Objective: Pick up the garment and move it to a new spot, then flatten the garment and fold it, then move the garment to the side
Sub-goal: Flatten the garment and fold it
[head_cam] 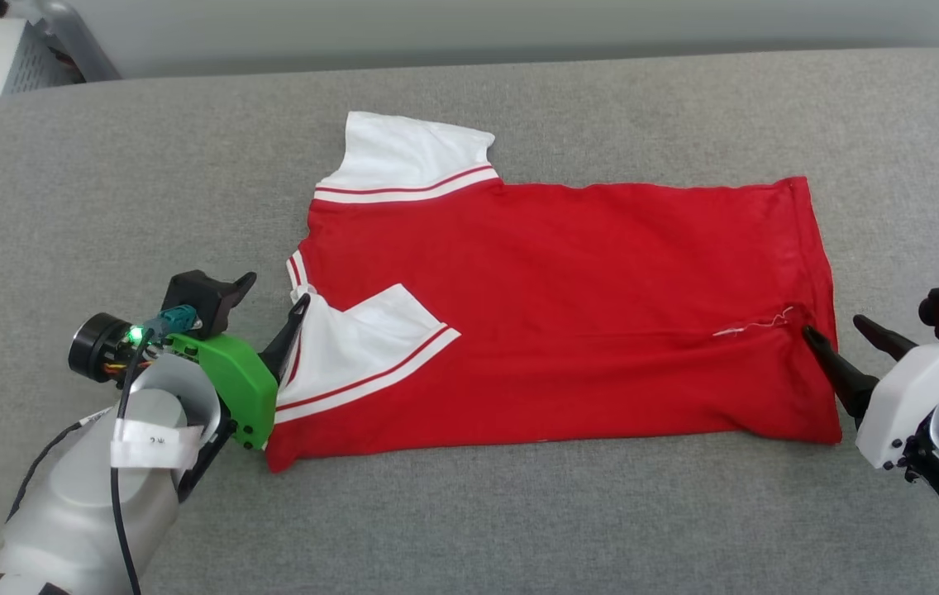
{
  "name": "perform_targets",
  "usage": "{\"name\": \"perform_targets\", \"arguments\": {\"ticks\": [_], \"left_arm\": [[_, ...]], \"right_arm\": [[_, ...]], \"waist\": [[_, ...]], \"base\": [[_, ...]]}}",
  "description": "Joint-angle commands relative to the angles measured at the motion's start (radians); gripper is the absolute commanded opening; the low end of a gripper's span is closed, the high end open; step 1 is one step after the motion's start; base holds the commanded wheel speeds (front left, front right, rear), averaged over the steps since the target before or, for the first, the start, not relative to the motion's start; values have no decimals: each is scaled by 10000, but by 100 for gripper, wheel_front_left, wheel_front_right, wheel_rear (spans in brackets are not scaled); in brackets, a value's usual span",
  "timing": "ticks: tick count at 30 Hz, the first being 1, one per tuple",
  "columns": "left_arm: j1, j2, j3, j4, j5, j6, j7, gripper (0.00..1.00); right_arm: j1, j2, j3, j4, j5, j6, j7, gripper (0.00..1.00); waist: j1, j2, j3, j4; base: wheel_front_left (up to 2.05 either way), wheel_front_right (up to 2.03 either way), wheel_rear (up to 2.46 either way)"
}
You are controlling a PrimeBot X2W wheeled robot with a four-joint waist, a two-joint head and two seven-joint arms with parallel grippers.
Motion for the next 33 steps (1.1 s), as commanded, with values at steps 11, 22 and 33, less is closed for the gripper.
{"name": "perform_targets", "arguments": {"ticks": [11, 22, 33], "left_arm": [[-723, 1517, -1302, -2554, -2998, -28, 4562, 100], [-1164, 2122, -2495, -3423, -4925, -28, 8944, 100], [-742, 1566, -2828, -1886, -5373, -28, 9073, 100]], "right_arm": [[1093, 115, -977, -1390, -499, -7, 607, 100], [1463, 575, -1269, -2016, -716, -7, 1343, 100], [1152, 801, -1161, -2109, -745, -7, 1457, 100]], "waist": [[-1, 0, -1126, 309], [-1, 0, -1076, 55], [-1, 0, -466, -389]], "base": [[0, 0, 0], [0, 0, 0], [0, 0, 0]]}}
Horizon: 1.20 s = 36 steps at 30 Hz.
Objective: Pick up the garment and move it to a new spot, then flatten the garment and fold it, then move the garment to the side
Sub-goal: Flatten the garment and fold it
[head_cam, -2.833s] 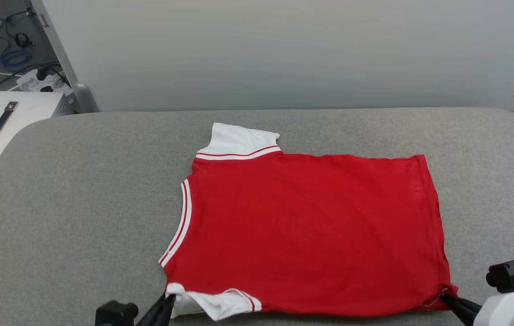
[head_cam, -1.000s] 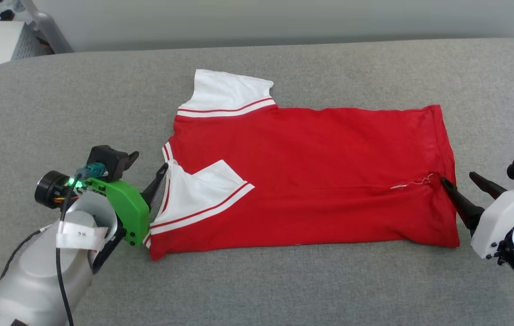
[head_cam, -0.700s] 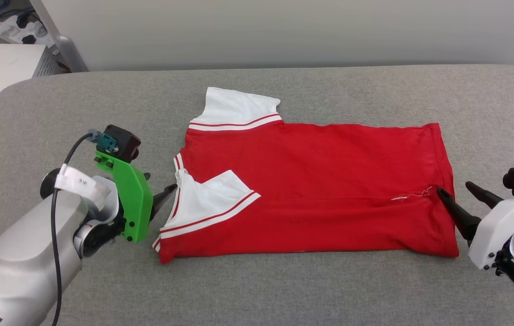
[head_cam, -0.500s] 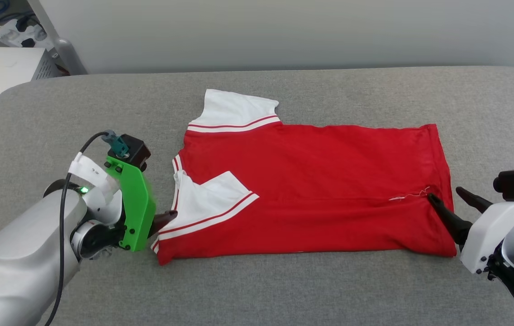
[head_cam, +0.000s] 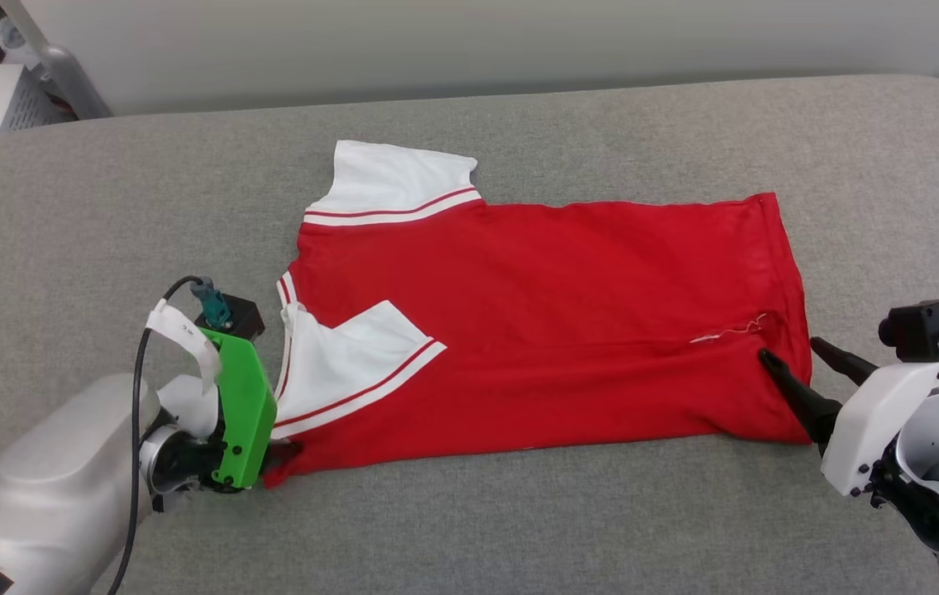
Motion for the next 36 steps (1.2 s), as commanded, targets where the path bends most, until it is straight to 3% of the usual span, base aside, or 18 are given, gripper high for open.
{"name": "perform_targets", "arguments": {"ticks": [1, 10, 11, 12, 13, 23, 30, 36], "left_arm": [[215, -155, -55, 89, -168, -28, -19, 100], [518, -236, -765, 232, -418, -28, 91, 100], [529, -224, -798, 231, -453, -28, 43, 49], [534, -223, -815, 244, -505, -28, -47, 19], [537, -229, -822, 248, -558, -28, -114, 0], [121, 118, -999, -554, -697, -29, -1224, 0], [-191, 524, -1342, -1282, -516, -29, -1815, 0], [-474, 635, -1549, -1655, -447, -29, -2085, 0]], "right_arm": [[-167, 46, 34, -26, -91, -7, 1, 100], [-457, -1, 192, 140, -26, -7, -69, 100], [-485, -17, 204, 155, -15, -7, -71, 100], [-513, -55, 212, 165, 2, -7, -70, 100], [-527, -101, 213, 167, 11, -7, -69, 100], [-621, -1126, 113, -155, 193, -7, 515, 100], [-854, -2210, 508, -715, 814, -7, 2541, 100], [-1096, -2703, 962, -797, 1227, -7, 4248, 100]], "waist": [[0, 0, 177, -150], [0, 0, 368, -264], [0, 0, 363, -261], [0, 0, 344, -248], [0, 0, 316, -225], [0, 0, -274, 78], [0, 0, -486, 292], [0, 0, -404, 501]], "base": [[0, 0, 0], [0, 0, 0], [0, 0, 0], [0, 0, 0], [0, 0, 0], [0, 0, 0], [0, 0, 0], [0, 0, 0]]}}
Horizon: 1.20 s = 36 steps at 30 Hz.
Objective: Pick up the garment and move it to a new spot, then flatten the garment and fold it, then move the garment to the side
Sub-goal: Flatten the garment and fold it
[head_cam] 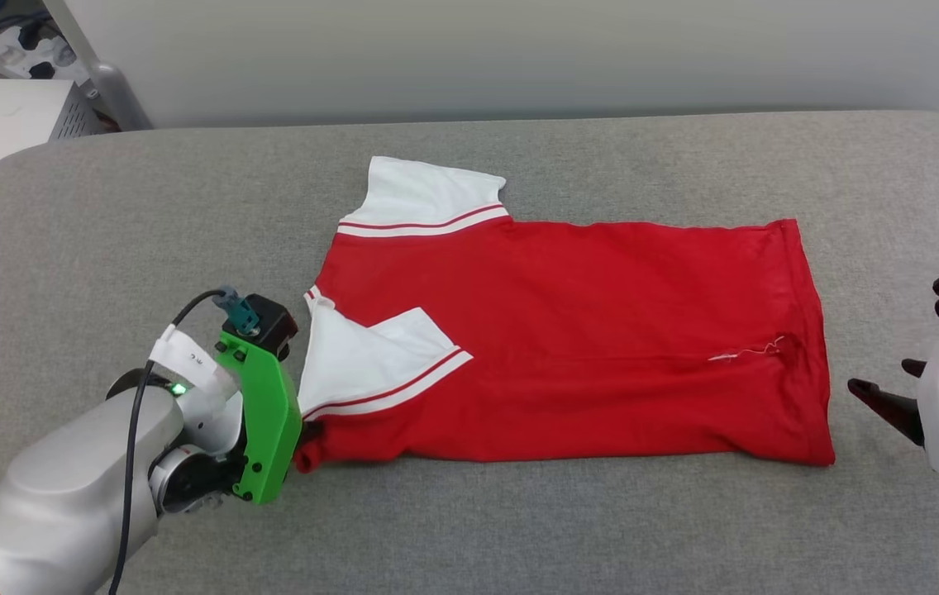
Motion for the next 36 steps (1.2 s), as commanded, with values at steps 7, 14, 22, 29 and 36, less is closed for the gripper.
{"name": "perform_targets", "arguments": {"ticks": [7, 14, 22, 29, 36], "left_arm": [[-682, -134, -251, -165, 343, -29, -327, 0], [-842, -165, -400, -109, 461, -29, -557, 0], [-797, -117, -507, 52, 511, -29, -735, 0], [-416, 19, -553, 205, 390, -29, -896, 0], [-108, 395, -572, -9, 170, -29, -875, 0]], "right_arm": [[-502, 517, 701, 1154, -223, -7, 647, 100], [-525, 1219, 1093, 2439, -452, -7, 261, 100], [-458, 1677, 1624, 3334, -249, -7, -386, 100], [-475, 1487, 1762, 3267, 199, -7, -1277, 0], [-212, 971, 1568, 2475, 581, -7, -1896, 0]], "waist": [[0, -1, 532, 347], [0, -1, 887, 431], [0, -1, 956, 372], [0, -1, 555, 201], [0, -1, -51, 119]], "base": [[0, 0, 0], [0, 0, 0], [0, 0, 0], [0, 0, 0], [0, 0, 0]]}}
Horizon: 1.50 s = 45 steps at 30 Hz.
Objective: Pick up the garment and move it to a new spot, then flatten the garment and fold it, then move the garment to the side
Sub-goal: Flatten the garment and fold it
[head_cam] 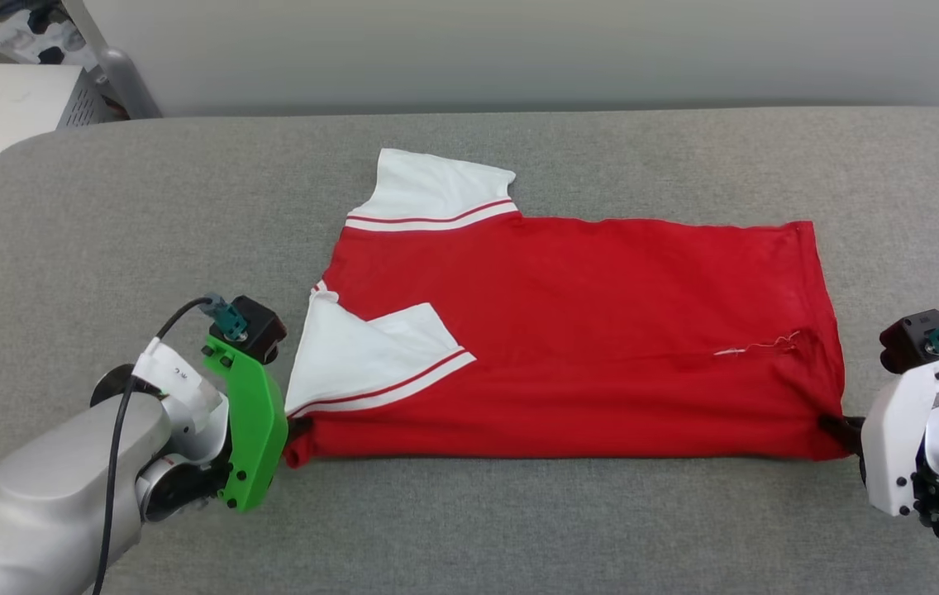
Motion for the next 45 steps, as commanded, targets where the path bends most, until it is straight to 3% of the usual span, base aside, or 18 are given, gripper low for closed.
{"name": "perform_targets", "arguments": {"ticks": [1, 14, 19, 28, 29, 30, 31, 39, 45], "left_arm": [[199, 161, 2, -81, -137, -29, 73, 0], [1396, 1066, -9, -1462, -232, 78, 138, 0], [2027, 1013, -12, -1549, -97, 232, 202, 0], [2445, 415, -14, -628, 213, 241, 17, 0], [2434, 383, -12, -532, 274, 285, -45, 5], [2383, 350, -8, -435, 400, 368, -145, 100], [2342, 335, -8, -377, 521, 429, -223, 100], [1882, 530, 49, -746, 1864, 976, -1375, 100], [1475, 592, 386, -1324, 2572, 1639, -2360, 100]], "right_arm": [[226, -151, -51, -196, 93, 0, -111, 0], [2250, -811, -953, -1857, 396, 0, 20, 0], [2948, -651, -1402, -1815, 372, 0, 328, 0], [3378, -77, -1706, -1229, 29, 0, 374, 0], [3377, -31, -1750, -1216, -28, 0, 268, 0], [3373, 19, -1798, -1233, -131, 0, 117, 46], [3379, 79, -1849, -1270, -180, 0, -13, 100], [3674, 615, -2836, -1862, -1130, 0, -1654, 100], [3850, 1684, -4405, -2419, -2525, 0, -3343, 100]], "waist": [[0, 0, -309, -50], [0, 0, -922, -89], [0, 0, -787, -88], [0, 0, -489, -31], [0, 0, -502, -22], [0, 0, -540, -4], [0, 0, -589, 3], [0, 0, -1007, 98], [0, 0, -1133, 183]], "base": [[0, 0, 0], [0, 0, 0], [0, 0, 0], [0, 0, 0], [0, 0, 0], [0, 0, 0], [0, 0, 0], [0, 0, 0], [0, 0, 0]]}}
